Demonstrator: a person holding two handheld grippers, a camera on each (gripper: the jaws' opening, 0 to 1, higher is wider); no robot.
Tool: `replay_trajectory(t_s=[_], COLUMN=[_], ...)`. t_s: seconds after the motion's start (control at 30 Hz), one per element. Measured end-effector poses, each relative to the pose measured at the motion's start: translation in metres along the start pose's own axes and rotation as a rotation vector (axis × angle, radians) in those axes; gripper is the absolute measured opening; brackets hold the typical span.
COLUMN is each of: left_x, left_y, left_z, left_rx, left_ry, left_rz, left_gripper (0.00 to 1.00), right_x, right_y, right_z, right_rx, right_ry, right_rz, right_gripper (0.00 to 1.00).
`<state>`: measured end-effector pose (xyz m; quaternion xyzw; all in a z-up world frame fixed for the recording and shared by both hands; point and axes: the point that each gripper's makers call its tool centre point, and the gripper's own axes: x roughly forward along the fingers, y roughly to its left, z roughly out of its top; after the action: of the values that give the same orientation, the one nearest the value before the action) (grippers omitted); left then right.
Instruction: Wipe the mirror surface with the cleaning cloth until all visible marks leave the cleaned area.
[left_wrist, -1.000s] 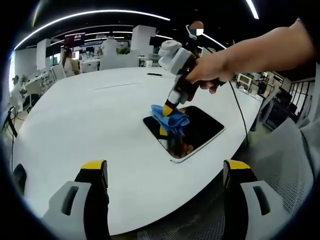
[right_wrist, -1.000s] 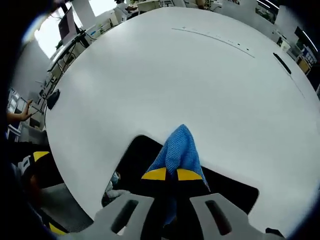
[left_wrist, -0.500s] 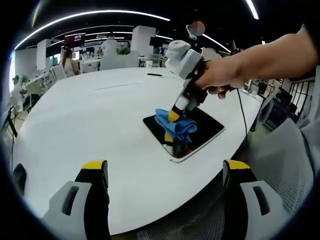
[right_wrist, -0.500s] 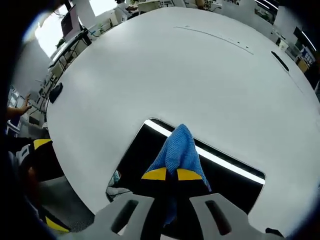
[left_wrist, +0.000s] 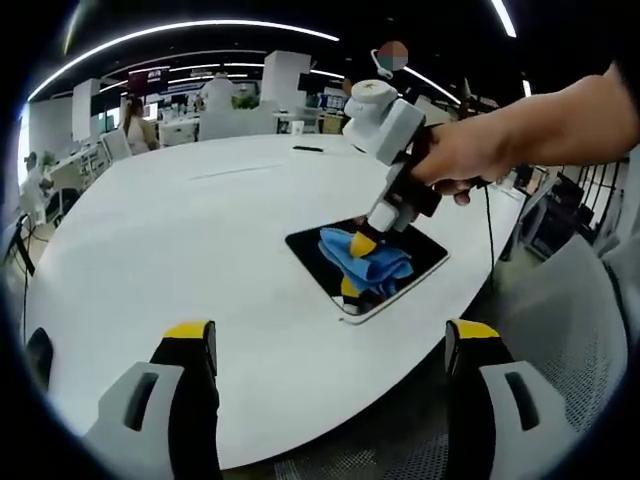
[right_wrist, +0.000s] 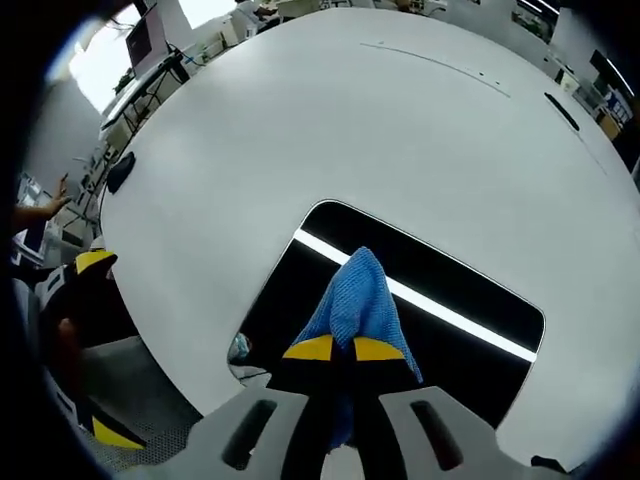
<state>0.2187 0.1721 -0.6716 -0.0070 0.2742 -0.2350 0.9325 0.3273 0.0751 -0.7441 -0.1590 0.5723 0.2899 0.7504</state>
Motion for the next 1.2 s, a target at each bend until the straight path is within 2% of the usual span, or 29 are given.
replay_trajectory(t_s=[0.37,0.93,1.07,1.2], left_x=[0.0,0.002,0.003,0.002], left_y=[0.001,0.0,-0.002,0.001], left_z=[0.002,0.001,-0.004,-0.001], left_rx=[-0.004,0.004,0.014,-0.005], left_ry=[-0.007,-0.001,0.015,-0.001], left_rz=[0.004,-0.006,-0.023,-0.012], left_gripper=[0.93,0.93,0.91,0.94], right_x=[-0.013,-0.014,-0.017,-0.017], right_y=[0.013,0.028,0.032,0.035], right_z=[-0.02,-0.039,-0.045,-0.048], right_rx=[0.015,0.054,0.049,0.059], right_ry=[-0.002,0.004,0.009,0.009], right_rz=[0.031,0.063,0.069,0.075], right_gripper=[0.0,0.0,0.0,0.0])
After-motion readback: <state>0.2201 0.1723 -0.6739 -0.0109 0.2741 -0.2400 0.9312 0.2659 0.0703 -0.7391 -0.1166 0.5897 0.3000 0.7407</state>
